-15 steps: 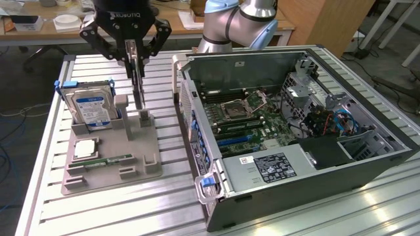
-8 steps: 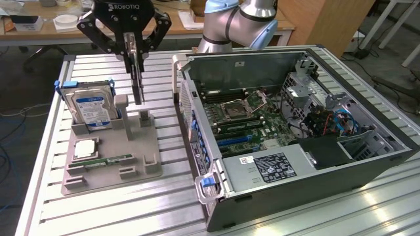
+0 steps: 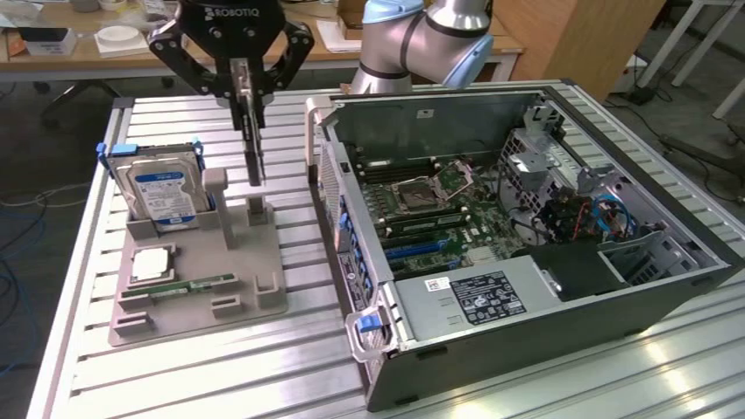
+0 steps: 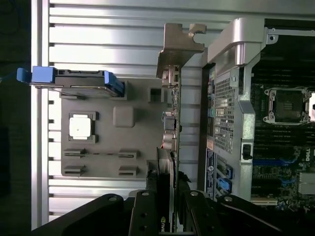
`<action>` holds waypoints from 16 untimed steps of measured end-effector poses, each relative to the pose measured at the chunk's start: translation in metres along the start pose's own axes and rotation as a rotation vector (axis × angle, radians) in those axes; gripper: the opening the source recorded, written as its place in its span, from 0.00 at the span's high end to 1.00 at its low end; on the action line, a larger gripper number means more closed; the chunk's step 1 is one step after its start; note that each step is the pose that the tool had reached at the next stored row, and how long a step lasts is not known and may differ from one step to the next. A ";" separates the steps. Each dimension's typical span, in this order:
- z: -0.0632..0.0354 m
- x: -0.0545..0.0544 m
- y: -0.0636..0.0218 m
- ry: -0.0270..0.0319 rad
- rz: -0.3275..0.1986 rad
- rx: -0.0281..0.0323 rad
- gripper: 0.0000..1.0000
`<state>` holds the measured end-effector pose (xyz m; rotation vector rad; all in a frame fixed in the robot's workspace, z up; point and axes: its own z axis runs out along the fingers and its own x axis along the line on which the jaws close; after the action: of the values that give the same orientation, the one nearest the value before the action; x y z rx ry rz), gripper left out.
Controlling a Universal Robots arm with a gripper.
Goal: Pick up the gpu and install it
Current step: 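Pick up the gpu and move the gpu toward the slot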
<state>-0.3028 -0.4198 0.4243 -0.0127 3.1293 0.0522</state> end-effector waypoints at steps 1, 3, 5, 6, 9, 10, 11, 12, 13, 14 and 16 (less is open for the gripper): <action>0.0001 -0.002 0.0000 -0.0001 0.000 0.0003 0.74; 0.0001 -0.007 -0.0001 0.0000 0.000 0.0009 0.74; 0.0002 -0.013 -0.0001 0.0003 0.000 0.0011 0.74; 0.0003 -0.015 -0.0002 0.0004 0.000 0.0011 0.74; 0.0008 -0.023 -0.0002 0.0005 0.000 0.0010 0.74; 0.0009 -0.026 -0.0002 0.0006 0.000 0.0010 0.74; 0.0010 -0.028 -0.0003 0.0007 0.000 0.0011 0.74; 0.0012 -0.030 -0.0003 0.0007 0.000 0.0011 0.74; 0.0014 -0.032 -0.0003 0.0008 0.000 0.0011 0.74; 0.0015 -0.034 -0.0003 0.0008 0.000 0.0010 0.74; 0.0020 -0.037 -0.0004 0.0007 0.000 0.0010 0.74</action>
<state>-0.2656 -0.4199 0.4228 -0.0129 3.1300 0.0507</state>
